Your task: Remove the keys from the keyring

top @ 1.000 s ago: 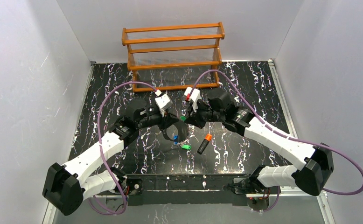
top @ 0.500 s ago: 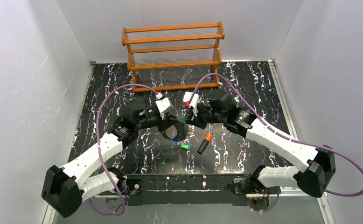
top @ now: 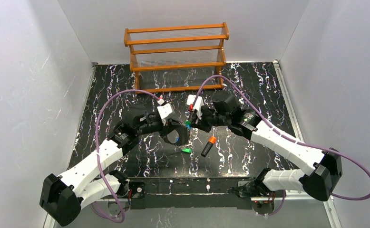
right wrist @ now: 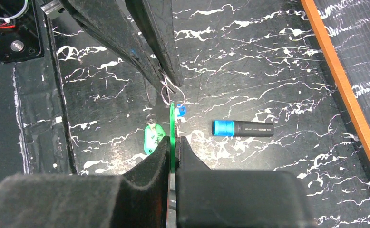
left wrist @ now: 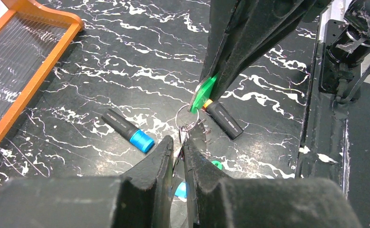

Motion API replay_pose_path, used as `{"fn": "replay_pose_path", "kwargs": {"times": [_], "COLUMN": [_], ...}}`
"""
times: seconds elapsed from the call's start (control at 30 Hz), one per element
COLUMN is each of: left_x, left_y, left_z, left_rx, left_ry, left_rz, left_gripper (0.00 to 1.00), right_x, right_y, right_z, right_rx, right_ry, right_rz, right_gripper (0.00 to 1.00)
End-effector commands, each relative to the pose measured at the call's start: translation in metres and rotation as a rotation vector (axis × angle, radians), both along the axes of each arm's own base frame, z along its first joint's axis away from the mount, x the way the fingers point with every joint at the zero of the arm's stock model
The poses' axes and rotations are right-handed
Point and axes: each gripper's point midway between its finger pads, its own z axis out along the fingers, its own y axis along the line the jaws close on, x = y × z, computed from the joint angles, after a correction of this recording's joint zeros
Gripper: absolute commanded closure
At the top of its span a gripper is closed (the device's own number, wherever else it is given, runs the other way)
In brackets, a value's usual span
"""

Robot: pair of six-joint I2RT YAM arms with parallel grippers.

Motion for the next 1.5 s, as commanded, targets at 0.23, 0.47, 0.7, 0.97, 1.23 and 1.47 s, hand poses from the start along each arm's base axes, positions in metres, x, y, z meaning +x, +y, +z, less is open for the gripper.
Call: {"fn": "replay_pose_path", "kwargs": {"times": [0.23,0.47,0.7,0.97,1.23,1.47], "left_x": [-0.002,-0.009,-0.016,-0.015,-0.019,-0.014], "left_y": [0.009,0.004,-0.010,-0.010,-0.007,-0.004], "left_z": [-0.008,0.000,0.019,0.032,0.041,0.038], "left_rx": [0.007,-0.042,-0.174,-0.227,-0.253,-0.232], "left_ry": [0.043,0.049,0.072,0.069,0.048,0.036], "left_rz": [0.035,0.000,-0.052,-0.030,-0.028,-0.002], "left_gripper": [1.00,1.00,1.00,1.00,1.00,1.00], "right_x": [0.003,0.004,-0.005,0.004,0.009,0.007], "right_y": [-0.021,-0.022,-0.006,-0.009,-0.023,-0.022], "right_z": [-0.003,-0.009,-0.010,-0.020,-0.035,-0.026], "right_rx": [-0.003,-0.021,0.028,-0.009,-0.057,-0.048], "right_ry": [-0.036,-0.063,-0.060,-0.087,-0.096,-0.112], "right_rz": [-0.032,0.002,0.102,0.083,0.059,0.090], "right_gripper": [0.99,0.99,0.99,0.99,0.99,0.99]}}
